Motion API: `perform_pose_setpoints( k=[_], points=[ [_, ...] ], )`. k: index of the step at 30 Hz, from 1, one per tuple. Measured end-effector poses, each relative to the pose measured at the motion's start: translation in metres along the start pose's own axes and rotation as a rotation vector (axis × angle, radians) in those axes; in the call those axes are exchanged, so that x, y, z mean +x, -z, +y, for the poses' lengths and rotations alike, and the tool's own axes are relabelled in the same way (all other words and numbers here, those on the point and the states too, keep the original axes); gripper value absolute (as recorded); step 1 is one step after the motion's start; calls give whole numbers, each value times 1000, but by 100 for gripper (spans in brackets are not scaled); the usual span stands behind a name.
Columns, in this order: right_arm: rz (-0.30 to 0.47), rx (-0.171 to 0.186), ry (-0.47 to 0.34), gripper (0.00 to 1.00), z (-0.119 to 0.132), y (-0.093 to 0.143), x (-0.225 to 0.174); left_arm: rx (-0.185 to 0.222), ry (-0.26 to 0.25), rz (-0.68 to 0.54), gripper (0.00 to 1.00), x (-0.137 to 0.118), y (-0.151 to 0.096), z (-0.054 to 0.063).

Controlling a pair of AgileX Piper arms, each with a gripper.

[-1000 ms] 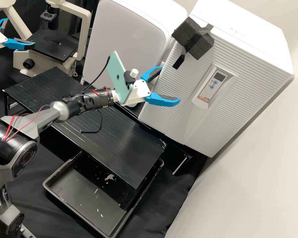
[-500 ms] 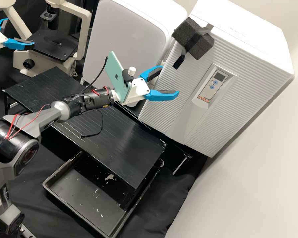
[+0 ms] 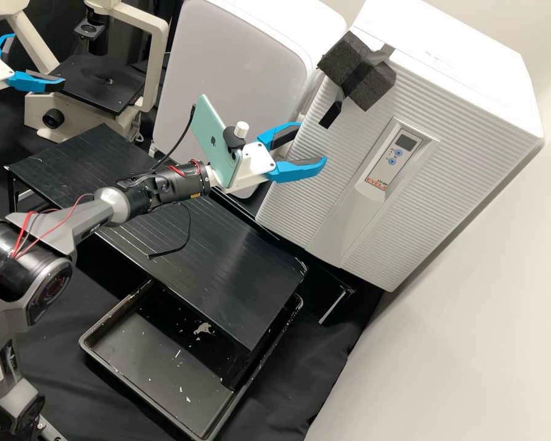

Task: Open the incubator door

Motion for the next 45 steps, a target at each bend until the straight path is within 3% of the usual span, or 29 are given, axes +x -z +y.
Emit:
perform_pose_setpoints(
  k=[21, 33, 38, 39, 45],
  points=[
    [-5, 5, 44, 0, 5, -1, -3, 0, 0, 0, 100, 0, 0, 0],
    [-16, 12, 61, 0, 36, -14, -23, 0, 0, 0, 100, 0, 0, 0],
    [-17, 39, 40, 0, 59, -23, -43, 0, 0, 0, 100, 0, 0, 0],
    [-19, 41, 36, 100, 63, -26, -47, 0, 0, 0, 100, 0, 0, 0],
    [-53, 135, -34, 100, 96, -38, -78, 0, 0, 0, 100, 0, 0, 0]
  ],
)
